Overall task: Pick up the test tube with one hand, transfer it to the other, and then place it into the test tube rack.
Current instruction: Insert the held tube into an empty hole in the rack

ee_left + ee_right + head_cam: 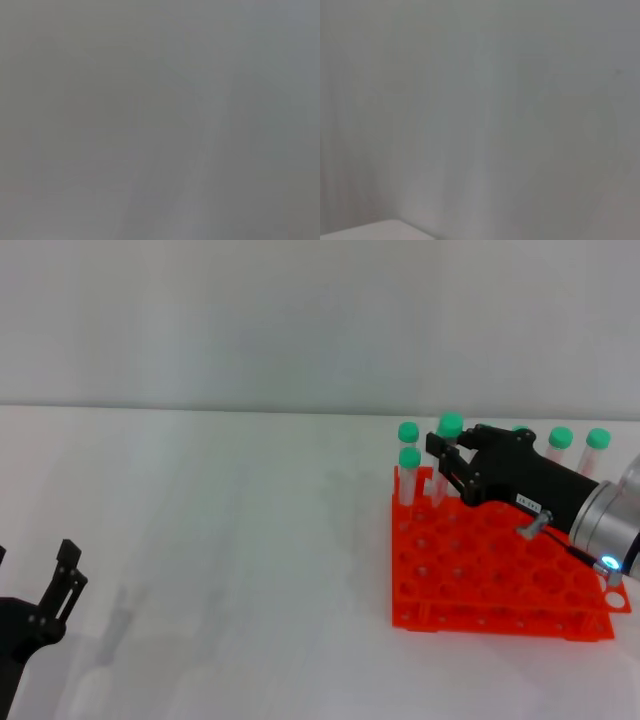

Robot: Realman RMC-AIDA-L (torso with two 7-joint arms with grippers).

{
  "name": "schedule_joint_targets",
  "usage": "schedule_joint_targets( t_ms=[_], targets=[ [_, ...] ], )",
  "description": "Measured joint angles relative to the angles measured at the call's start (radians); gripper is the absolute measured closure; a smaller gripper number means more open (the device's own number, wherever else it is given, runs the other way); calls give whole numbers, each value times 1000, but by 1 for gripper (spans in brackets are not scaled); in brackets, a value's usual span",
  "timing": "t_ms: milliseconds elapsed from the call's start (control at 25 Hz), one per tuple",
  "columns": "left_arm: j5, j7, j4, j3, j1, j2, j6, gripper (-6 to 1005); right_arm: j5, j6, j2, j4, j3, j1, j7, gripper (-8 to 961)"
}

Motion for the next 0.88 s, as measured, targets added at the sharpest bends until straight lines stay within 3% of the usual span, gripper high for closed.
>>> schedule_joint_targets(
  t_ms=[240, 600, 880],
  targets=[
    [0, 0, 1, 2, -7, 0, 0, 133, 22, 10, 0, -7, -43, 0, -9, 693],
    [1, -13, 2, 5, -15, 0, 0, 133, 177, 49, 0, -14, -174, 11, -76, 688],
    [1, -13, 2, 5, -14, 0, 0, 133, 187, 48, 0, -17, -181, 11, -84, 685]
  ],
)
